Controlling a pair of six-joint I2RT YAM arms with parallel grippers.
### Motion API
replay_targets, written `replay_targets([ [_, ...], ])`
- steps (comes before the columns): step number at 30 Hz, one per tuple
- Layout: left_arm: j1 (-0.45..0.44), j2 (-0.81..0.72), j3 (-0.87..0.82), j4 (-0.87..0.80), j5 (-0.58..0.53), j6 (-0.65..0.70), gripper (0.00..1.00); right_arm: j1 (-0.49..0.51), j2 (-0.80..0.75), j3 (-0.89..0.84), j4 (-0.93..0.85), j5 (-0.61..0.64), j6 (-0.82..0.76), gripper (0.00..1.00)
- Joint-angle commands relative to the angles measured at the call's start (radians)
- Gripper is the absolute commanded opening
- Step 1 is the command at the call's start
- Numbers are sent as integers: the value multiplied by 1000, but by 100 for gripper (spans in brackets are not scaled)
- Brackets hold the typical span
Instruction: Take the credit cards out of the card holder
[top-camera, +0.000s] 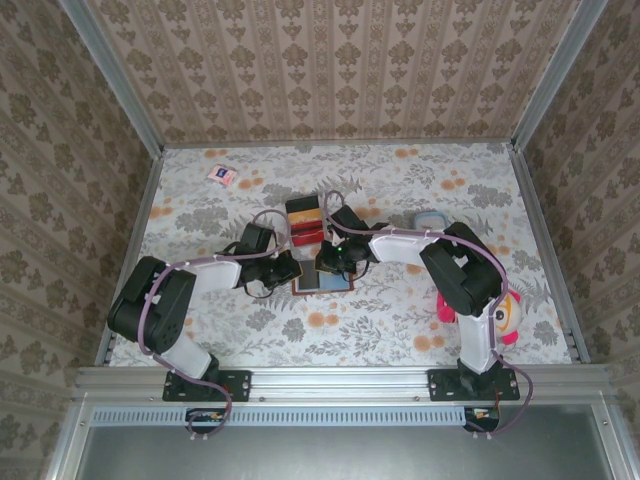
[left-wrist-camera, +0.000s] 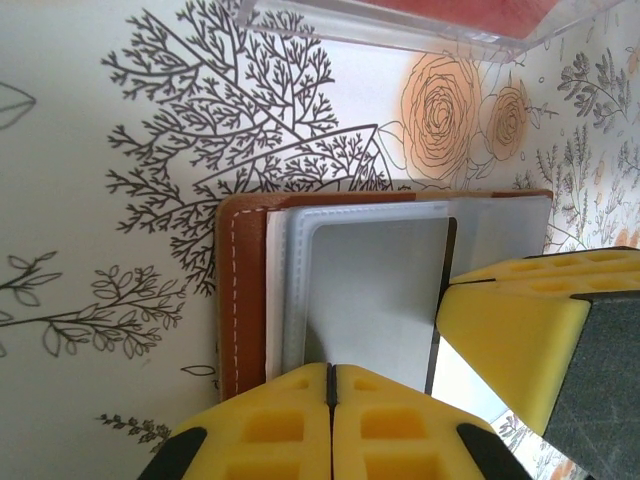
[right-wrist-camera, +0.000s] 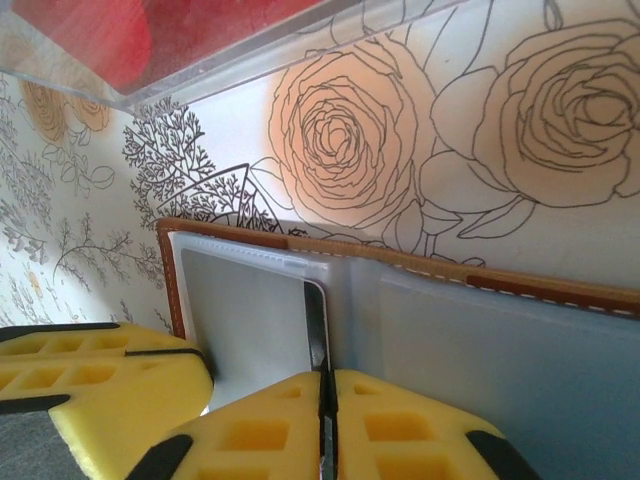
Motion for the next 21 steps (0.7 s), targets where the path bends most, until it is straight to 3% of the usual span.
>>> replay_targets([
  [1, -7, -3, -28, -59, -28, 8, 7, 6, -4, -26, 10, -9, 15, 10],
  [14, -6, -35, -21, -106, -54, 39, 12, -13, -63, -63, -61, 79, -29, 4],
  [21, -6, -31, -16, -102, -45, 39, 10, -15, -65, -64, -32, 34, -34, 5],
])
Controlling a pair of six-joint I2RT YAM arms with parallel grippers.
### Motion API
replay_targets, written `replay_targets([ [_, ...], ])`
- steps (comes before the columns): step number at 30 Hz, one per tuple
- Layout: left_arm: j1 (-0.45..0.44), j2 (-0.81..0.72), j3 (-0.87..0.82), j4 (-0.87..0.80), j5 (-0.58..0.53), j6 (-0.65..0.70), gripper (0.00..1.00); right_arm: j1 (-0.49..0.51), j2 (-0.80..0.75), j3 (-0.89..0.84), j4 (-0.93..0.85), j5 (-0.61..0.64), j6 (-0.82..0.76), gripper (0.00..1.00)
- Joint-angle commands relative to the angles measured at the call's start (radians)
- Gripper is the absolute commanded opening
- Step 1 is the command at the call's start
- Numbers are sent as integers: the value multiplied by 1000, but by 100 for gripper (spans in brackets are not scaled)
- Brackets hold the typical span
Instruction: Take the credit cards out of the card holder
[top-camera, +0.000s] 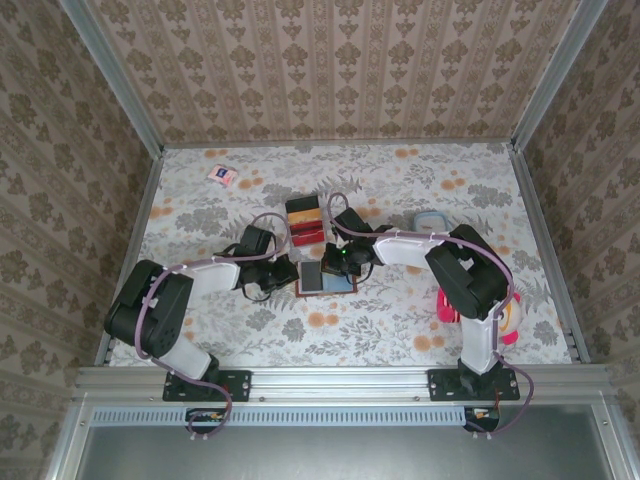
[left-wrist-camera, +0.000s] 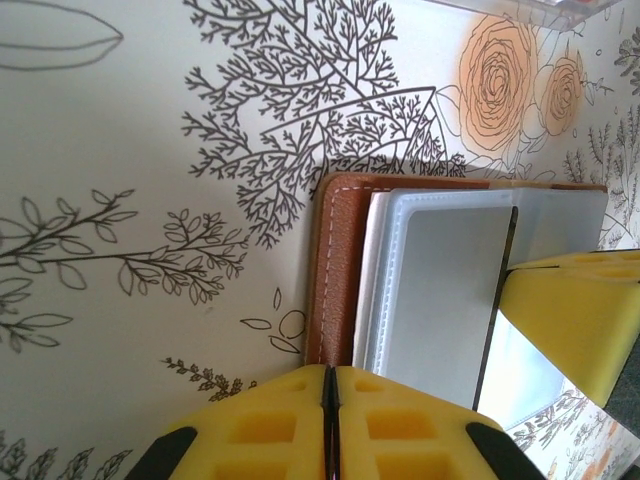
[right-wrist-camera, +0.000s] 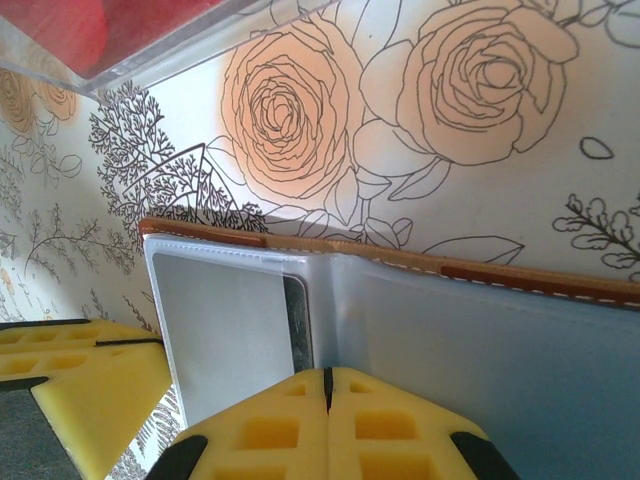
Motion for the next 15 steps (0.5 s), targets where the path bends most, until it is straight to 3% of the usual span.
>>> replay_targets([
  [1, -4, -4, -5, -31, -7, 20, 10, -7, -25, -16, -12, -22, -15, 6],
  [15, -3, -87, 33, -69, 3, 33, 11, -7, -82, -46, -17, -48, 14, 19],
])
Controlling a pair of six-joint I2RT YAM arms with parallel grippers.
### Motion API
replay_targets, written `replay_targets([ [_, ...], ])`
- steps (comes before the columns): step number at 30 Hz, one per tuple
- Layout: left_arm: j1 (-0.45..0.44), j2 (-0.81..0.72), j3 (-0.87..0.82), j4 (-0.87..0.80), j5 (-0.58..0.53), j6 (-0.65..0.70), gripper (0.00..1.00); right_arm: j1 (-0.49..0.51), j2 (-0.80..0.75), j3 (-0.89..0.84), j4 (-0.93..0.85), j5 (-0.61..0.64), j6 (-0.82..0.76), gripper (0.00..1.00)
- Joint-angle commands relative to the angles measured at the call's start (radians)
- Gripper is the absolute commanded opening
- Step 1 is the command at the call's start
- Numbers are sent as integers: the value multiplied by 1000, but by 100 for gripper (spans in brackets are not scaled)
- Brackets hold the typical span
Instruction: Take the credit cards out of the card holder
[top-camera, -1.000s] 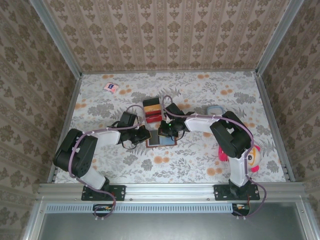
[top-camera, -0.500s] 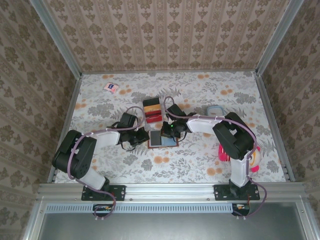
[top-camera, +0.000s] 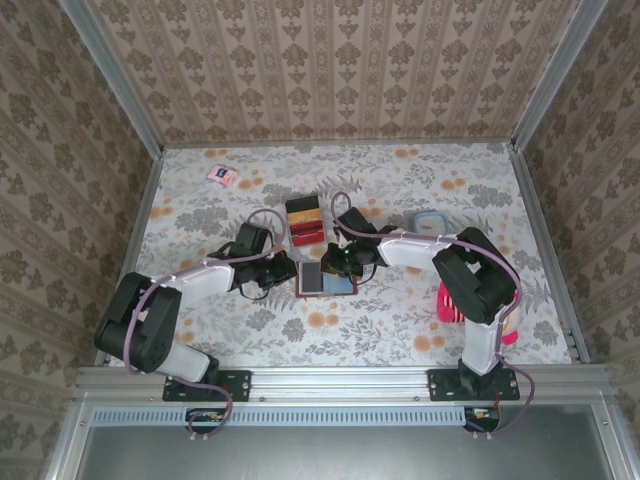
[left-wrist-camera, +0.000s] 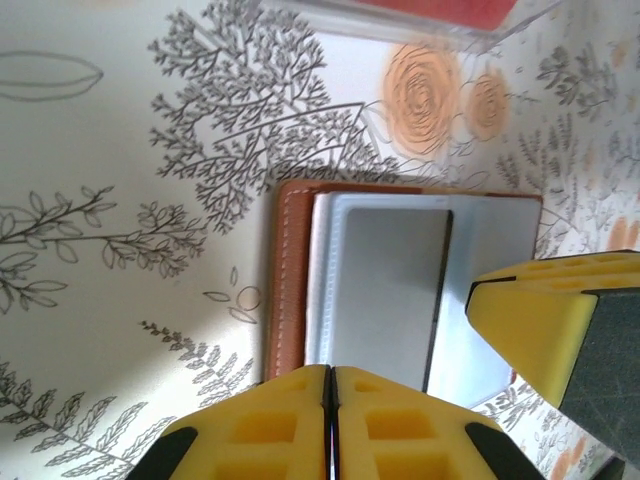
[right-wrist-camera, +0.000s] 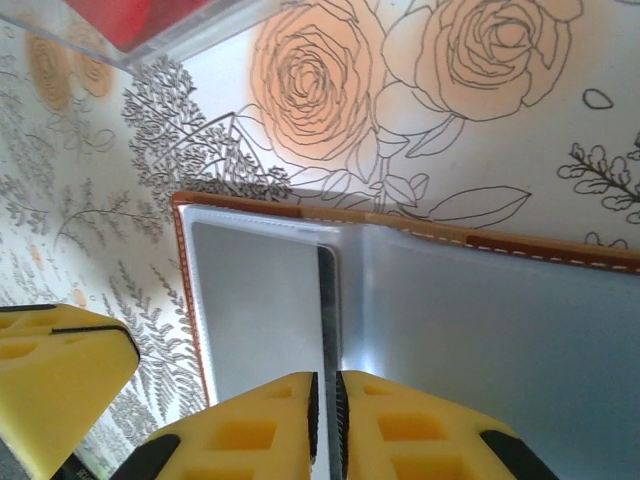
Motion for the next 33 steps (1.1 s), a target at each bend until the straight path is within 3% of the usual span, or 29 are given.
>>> replay_targets([
  [1, -4, 15, 24, -16, 18, 24, 11, -4, -25, -14, -11, -27, 13, 20],
  [20, -4, 141, 25, 22, 55, 8, 8, -2, 58, 12, -51, -92, 16, 22],
  [33, -1, 43, 38, -51, 7, 35, 7, -3, 81, 10, -14, -127, 9, 19],
])
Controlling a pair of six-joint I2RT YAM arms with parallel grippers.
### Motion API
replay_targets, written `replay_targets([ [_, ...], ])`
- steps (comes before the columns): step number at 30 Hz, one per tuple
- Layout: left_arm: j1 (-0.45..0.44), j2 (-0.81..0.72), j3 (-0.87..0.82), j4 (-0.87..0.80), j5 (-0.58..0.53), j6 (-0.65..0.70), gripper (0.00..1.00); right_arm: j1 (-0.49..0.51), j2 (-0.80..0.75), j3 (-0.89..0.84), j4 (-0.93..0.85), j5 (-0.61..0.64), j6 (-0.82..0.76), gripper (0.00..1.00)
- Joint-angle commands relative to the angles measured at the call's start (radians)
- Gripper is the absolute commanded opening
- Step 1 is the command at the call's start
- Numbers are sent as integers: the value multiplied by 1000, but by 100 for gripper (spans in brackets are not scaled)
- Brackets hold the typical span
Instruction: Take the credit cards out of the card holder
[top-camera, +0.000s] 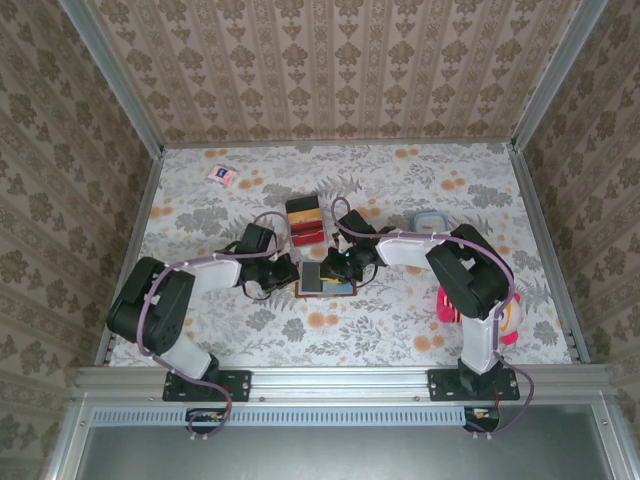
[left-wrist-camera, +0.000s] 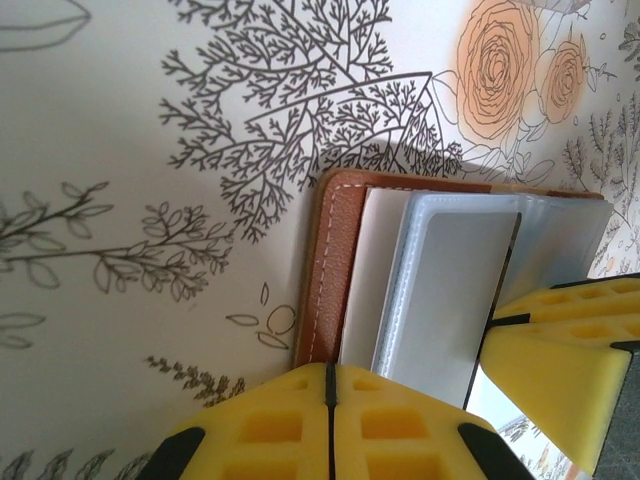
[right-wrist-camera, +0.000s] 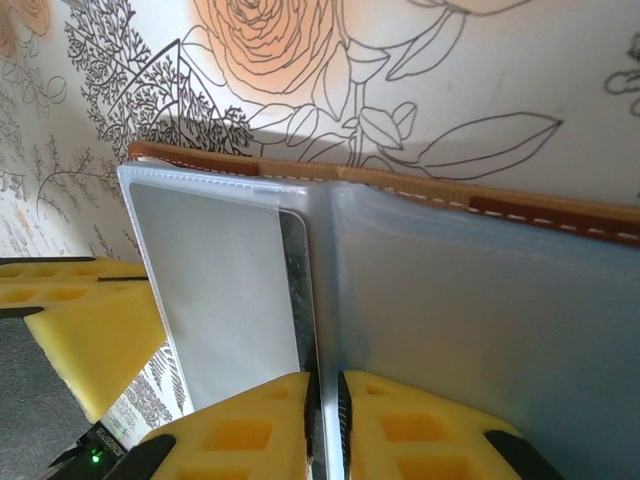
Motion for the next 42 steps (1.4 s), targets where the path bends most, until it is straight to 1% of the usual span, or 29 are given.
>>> replay_targets([
  [1, -2, -75, 24, -64, -35, 37, 7, 4, 29, 11, -7, -14, 1, 19],
  [5, -2, -90, 21, -38, -19, 29, 7, 4, 23, 8, 8, -18, 3, 19],
  [8, -2, -57, 25, -7, 6, 16, 8, 4, 18, 4, 32, -30, 10, 20],
  [11, -3, -31, 30, -5, -2, 18, 7, 4, 13, 5, 36, -36, 9, 20],
  [18, -4, 28, 18, 31, 18, 10, 7, 4, 16, -2, 46, -48, 7, 20],
  [29, -3, 36, 3, 19, 13, 13, 7, 4, 41, 6, 48, -65, -5, 19],
  [37, -2, 33, -1, 11, 10, 15, 7, 4, 16, -12, 98, -87, -8, 10],
  [42, -2, 21, -4, -8, -11, 21, 6, -1, -23, -17, 48, -49, -46, 6],
])
